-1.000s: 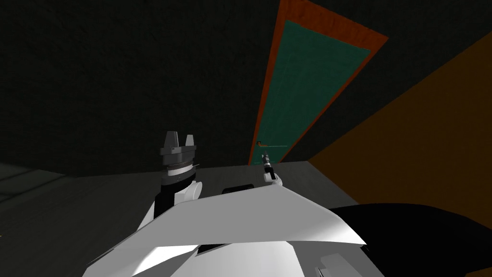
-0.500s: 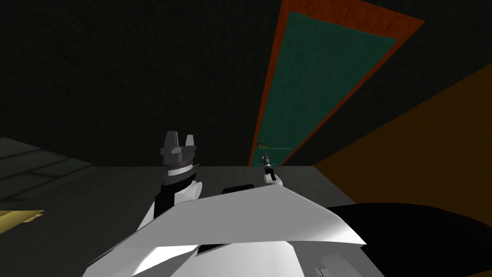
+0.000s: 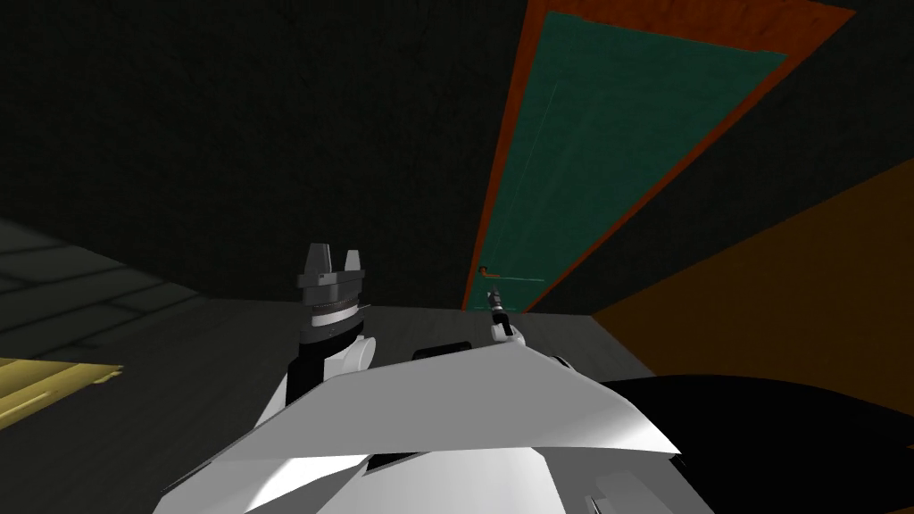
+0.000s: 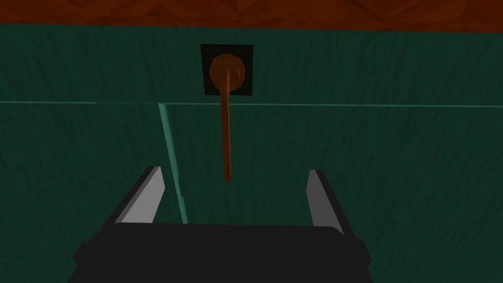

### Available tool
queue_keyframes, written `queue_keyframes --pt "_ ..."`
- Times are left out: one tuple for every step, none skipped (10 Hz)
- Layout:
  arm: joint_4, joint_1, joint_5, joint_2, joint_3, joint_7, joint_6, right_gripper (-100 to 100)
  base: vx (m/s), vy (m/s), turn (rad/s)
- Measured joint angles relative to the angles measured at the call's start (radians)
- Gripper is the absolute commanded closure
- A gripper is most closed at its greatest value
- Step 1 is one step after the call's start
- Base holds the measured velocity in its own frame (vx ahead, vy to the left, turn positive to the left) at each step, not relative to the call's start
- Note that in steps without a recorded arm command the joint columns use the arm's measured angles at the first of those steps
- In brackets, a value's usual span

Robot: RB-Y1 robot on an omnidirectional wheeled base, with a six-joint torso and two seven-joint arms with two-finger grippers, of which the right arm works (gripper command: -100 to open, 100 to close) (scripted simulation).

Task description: Pull the door open

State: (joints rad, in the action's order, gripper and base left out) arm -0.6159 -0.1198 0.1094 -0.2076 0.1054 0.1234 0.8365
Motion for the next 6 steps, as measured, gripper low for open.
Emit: queue_keyframes --pt "0.016 -0.003 0.003 -0.002 0.001 0.000 0.002 -100 0.027 -0.121 0.093" --pt "0.024 -0.004 0.005 -0.004 0.001 -0.001 -0.001 -100 0.016 -0.083 0.047" --pt "0.039 -0.010 0.007 -0.005 0.002 -0.001 0.001 -100 0.005 -0.032 0.008" --pt "0.041 -0.011 0.007 -0.005 0.002 -0.001 0.001 -100 0.124 -0.013 0.094" --pt "0.056 -0.010 0.009 -0.012 0.005 0.004 0.011 -100 0.192 0.015 0.100" --pt "0.053 -0.003 0.012 -0.018 0.009 0.009 0.014 -100 0.209 0.012 0.092"
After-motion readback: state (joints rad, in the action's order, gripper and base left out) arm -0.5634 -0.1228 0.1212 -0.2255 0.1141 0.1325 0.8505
